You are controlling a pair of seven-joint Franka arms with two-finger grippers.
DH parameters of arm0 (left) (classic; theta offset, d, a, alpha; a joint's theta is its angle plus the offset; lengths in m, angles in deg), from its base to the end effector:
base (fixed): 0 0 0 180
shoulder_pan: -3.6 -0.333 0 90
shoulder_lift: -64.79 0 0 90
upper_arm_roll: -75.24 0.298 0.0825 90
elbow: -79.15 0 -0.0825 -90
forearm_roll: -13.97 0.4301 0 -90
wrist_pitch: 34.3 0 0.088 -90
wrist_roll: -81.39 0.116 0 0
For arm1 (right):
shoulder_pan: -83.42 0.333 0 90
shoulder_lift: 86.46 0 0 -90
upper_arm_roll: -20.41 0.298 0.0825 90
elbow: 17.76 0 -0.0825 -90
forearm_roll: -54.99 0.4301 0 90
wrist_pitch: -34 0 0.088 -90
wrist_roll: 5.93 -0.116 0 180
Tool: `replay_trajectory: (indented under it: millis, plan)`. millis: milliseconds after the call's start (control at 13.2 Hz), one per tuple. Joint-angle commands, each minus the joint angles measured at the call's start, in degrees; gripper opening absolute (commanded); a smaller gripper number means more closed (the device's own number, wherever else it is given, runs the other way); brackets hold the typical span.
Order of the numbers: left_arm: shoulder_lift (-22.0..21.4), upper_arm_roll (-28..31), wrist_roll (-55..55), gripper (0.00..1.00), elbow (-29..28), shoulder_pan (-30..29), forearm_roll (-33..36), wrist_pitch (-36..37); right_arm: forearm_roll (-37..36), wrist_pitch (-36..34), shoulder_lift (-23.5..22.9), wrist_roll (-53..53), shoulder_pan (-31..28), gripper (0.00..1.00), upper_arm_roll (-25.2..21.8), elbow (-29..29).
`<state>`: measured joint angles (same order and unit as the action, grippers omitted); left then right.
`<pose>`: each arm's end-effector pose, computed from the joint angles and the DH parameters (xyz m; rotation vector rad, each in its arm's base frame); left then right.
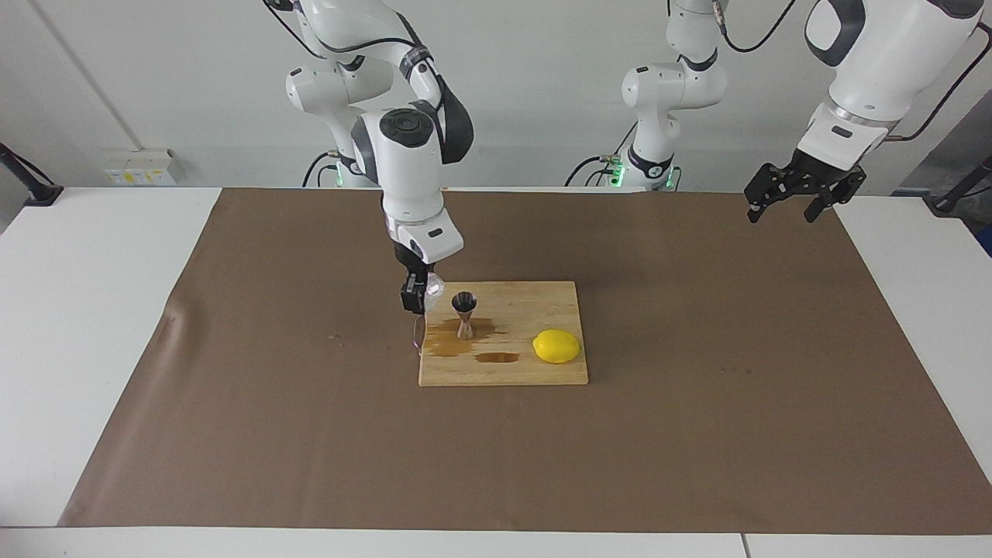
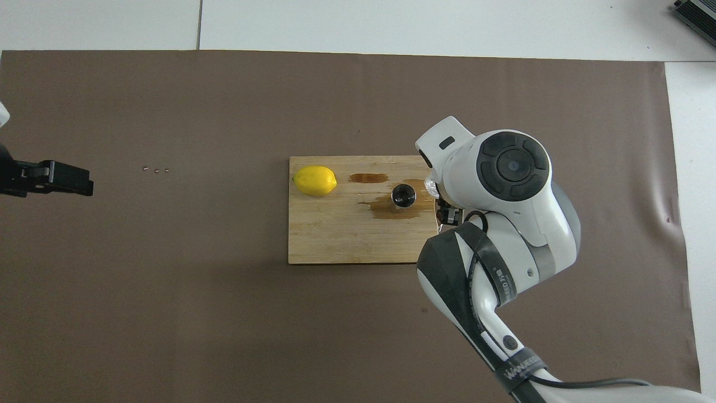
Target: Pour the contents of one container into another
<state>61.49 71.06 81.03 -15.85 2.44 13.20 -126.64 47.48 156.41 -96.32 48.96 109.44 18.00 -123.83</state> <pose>0.5859 -0.0334 0.5899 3.1312 -0.0718 0.0168 0.6033 0.2574 0.3938 2.2541 1.9674 0.1138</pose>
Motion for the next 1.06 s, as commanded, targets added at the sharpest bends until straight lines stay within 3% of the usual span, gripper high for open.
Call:
replay_trajectory:
  millis: [0,987]
  plan:
    - [-1.45,-0.22,-0.61,1.00,-1.24,-0.42,0.33,0.49,-5.40,1.42,-1.73,-2.41,1.22,0.56,0.38,1.22]
    - [-1.36,-0.22,-0.61,1.00,-1.24,-0.42,0.33,0.49,-13.93,1.60,-3.23,-3.12,4.04,0.57,0.39,1.04]
